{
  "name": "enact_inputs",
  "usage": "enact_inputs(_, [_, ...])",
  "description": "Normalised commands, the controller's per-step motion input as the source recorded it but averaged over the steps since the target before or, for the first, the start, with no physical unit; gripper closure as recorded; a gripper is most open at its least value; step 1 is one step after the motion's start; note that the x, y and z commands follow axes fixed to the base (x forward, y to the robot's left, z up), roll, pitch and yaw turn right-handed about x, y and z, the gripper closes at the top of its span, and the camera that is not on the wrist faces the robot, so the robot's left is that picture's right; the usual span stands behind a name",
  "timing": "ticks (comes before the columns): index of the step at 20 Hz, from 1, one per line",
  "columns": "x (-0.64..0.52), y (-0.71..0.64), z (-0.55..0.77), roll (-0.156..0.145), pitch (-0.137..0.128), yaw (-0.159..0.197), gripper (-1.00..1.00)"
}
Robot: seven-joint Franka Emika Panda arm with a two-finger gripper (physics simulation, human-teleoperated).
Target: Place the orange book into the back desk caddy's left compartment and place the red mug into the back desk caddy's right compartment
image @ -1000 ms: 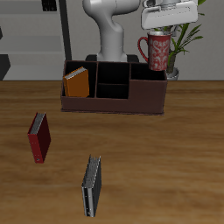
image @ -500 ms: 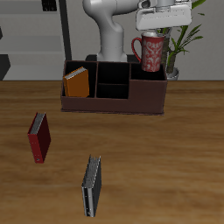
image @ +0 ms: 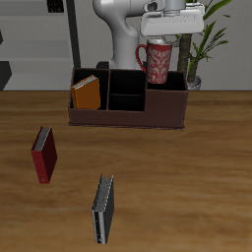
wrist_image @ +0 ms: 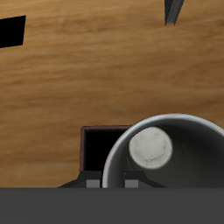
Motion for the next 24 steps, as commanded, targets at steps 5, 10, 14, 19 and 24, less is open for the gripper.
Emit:
enact_inputs(5, [-0.02,0.0,-0.15,0.016,0.033,-0.026,1.0])
enact_inputs(10, [-0.13,0.15,-0.2,0.062,0.044,-0.029,1.0])
enact_inputs(14, [-0.1,0.13,-0.12,0.044,0.024,-0.014,1.0])
enact_inputs(19, [0.01,0.13,-0.07,0.035,0.021,-0.022,1.0])
enact_inputs(24, [-0.05,0.11,-0.03,0.032,0.001,-0.005,1.0])
